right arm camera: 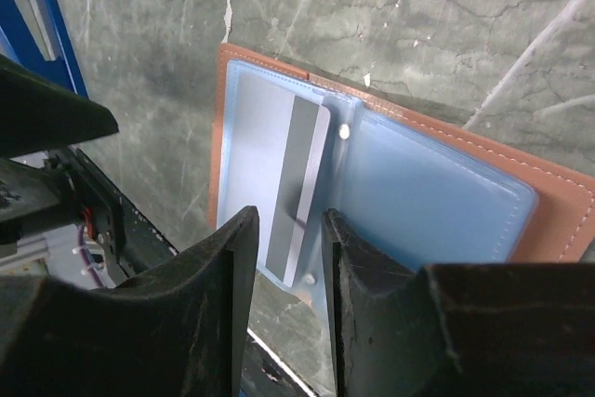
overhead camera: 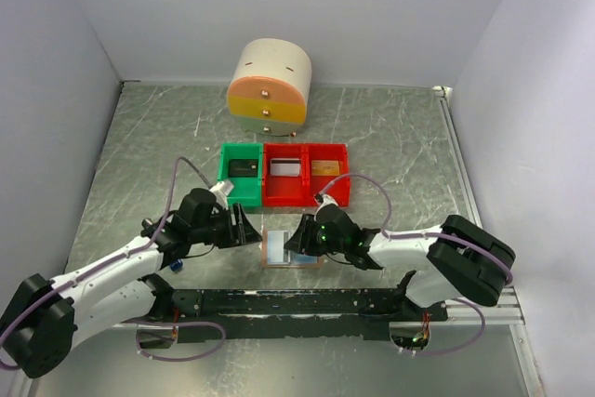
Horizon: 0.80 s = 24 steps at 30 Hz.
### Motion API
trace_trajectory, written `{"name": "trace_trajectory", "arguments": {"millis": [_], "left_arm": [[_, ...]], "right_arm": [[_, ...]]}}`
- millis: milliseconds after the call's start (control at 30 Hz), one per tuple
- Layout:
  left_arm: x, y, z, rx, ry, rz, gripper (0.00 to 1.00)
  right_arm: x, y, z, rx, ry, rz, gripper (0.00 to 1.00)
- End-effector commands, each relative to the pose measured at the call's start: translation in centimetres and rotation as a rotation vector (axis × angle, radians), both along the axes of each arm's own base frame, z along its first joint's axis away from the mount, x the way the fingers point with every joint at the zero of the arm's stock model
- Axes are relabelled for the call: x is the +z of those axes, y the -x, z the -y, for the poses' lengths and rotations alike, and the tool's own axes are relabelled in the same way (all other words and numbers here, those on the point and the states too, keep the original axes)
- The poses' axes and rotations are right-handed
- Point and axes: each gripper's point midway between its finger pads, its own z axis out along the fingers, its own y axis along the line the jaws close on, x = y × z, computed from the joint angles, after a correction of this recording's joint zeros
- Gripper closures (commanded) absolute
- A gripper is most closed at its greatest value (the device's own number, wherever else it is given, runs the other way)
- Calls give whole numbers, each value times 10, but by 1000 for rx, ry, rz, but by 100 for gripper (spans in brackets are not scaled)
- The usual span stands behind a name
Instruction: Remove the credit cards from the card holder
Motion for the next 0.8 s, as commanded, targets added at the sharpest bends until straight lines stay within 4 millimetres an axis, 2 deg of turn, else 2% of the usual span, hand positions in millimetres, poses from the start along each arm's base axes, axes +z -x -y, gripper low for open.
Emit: {"name": "trace_trajectory", "arguments": {"millis": [0, 67, 200, 467, 600, 767], "left_arm": [[9, 0, 18, -58, 10, 43, 36], [8, -2, 21, -53, -17, 51, 38], [9, -1, 39, -74, 46, 65, 45], [-20, 1, 63, -114, -59, 15, 57], [-38, -1, 57, -83, -183, -16, 65], [-40, 1, 56, -97, -198, -12, 74]], "right_arm": [[-15, -2, 13, -55, 17, -18, 66], [-15, -2, 16, -72, 5, -22, 67], [-17, 2, 20, -80, -2, -32, 70], [-19, 4, 20, -93, -55, -57, 75], [-18, 5, 17, -88, -73, -70, 77], [-16, 3, 16, -85, -73, -72, 77]]}}
